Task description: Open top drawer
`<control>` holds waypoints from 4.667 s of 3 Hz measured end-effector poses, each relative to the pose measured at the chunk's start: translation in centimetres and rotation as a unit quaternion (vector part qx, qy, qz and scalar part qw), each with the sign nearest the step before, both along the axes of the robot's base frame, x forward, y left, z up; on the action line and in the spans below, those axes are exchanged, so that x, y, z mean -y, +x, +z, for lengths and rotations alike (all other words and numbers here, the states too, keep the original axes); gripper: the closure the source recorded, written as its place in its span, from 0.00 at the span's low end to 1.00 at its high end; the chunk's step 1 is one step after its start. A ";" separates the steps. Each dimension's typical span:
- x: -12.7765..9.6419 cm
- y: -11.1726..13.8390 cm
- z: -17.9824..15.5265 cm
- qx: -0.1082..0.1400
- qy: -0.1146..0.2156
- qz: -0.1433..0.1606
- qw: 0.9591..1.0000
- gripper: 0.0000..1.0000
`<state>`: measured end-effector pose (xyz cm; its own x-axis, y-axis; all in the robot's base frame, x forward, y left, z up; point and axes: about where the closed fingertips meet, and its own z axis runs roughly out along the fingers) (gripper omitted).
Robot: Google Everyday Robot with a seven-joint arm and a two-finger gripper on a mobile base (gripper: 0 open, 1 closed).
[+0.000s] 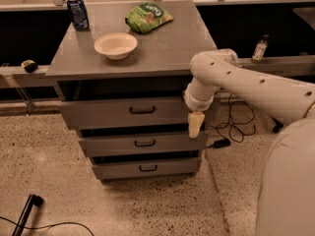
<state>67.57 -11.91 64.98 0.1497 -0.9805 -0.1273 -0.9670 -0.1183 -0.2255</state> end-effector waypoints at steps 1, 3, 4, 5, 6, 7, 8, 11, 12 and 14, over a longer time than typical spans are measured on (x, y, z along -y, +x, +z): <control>0.2 -1.0 1.2 0.002 0.011 -0.011 1.000 0.11; 0.7 -1.8 4.3 0.020 0.041 -0.026 0.999 0.23; 1.4 -1.9 3.6 0.005 0.041 -0.037 0.998 0.44; 1.4 -2.0 3.6 0.005 0.041 -0.037 0.998 0.43; 1.2 -3.4 3.7 -0.008 0.033 -0.030 0.999 0.35; 0.6 -6.6 4.3 -0.028 0.015 -0.022 0.999 0.34; 0.3 -9.4 4.1 -0.048 -0.003 -0.020 0.999 0.34; -1.8 -9.2 6.5 -0.027 -0.030 0.011 0.999 0.47; -2.0 -5.9 6.7 -0.011 -0.025 0.006 1.000 0.70; -2.3 -3.7 7.7 -0.001 -0.024 -0.012 1.000 0.89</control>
Offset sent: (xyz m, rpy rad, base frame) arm -0.0203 -0.0047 0.0647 0.0938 -0.0842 -0.0486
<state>63.86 -9.64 72.65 0.1258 -0.9889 -0.0794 -0.9700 -0.1058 -0.2188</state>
